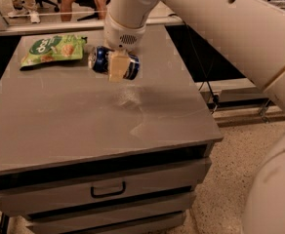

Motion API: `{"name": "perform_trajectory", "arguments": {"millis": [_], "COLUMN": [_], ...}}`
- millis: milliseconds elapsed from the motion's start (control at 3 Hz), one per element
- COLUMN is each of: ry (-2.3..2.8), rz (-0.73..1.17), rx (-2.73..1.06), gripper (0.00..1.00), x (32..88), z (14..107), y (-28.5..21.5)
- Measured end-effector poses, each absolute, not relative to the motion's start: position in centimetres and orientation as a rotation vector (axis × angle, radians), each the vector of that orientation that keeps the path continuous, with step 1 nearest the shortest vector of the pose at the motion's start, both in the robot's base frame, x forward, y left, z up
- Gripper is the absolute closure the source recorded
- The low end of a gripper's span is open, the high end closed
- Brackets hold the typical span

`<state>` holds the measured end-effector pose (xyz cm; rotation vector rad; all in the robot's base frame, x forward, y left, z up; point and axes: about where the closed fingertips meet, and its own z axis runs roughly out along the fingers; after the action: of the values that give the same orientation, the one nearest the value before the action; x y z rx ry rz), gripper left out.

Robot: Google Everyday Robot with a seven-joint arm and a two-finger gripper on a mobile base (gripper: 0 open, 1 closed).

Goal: Knock pepsi can over

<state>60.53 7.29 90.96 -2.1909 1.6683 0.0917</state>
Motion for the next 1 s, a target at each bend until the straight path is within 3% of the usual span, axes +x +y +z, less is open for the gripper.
{"name": "perform_trajectory", "arguments": {"millis": [1000], "ry": [1.566], "rz": [0.024], "rx": [-2.320], "gripper": [1.00], "x": [57.8], "z": [90.5], "y": [12.5]}}
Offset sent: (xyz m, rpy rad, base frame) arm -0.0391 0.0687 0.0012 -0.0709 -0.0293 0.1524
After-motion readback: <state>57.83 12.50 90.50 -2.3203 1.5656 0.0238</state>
